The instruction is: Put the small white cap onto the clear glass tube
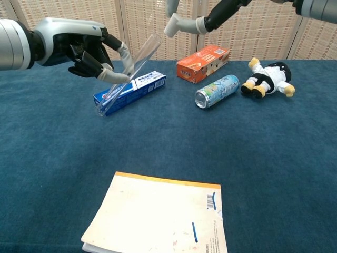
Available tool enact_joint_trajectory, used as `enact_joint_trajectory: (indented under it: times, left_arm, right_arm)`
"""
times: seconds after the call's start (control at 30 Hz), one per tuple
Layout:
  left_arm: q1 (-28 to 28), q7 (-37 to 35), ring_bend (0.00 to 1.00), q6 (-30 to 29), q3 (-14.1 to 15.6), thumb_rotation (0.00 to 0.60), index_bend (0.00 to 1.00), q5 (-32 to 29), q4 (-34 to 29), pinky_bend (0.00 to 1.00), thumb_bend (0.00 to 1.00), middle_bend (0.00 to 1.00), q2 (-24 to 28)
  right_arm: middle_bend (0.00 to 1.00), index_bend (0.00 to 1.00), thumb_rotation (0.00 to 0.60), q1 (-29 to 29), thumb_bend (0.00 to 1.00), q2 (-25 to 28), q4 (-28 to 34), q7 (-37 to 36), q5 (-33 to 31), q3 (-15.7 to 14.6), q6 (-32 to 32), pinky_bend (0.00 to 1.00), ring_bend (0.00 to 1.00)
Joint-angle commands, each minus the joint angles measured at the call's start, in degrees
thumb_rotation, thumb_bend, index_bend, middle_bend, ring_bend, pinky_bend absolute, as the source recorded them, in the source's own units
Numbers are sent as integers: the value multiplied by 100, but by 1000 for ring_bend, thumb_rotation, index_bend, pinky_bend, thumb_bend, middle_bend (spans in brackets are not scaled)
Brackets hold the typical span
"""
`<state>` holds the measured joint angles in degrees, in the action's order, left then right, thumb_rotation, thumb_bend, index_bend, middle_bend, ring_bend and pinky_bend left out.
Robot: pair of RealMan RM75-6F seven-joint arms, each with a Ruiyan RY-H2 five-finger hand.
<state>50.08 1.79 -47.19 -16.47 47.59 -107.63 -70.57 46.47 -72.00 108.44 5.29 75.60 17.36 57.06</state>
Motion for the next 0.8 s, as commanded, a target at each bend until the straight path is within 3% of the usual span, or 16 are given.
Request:
enact_joint_trajectory:
  times: [0.03, 0.8]
  left_arm:
    - [17, -11, 967, -8, 1, 600, 560, 3, -4, 962, 392, 1000, -18]
    - [139, -42, 967, -18, 66, 600, 558, -55, 29, 962, 392, 1000, -49]
  right_arm:
    - [347, 725, 600, 25, 506, -29, -14, 1, -24, 8, 2, 0, 52]
    - [347, 725, 600, 106, 512, -74, -76, -29, -101, -71, 0, 0, 53]
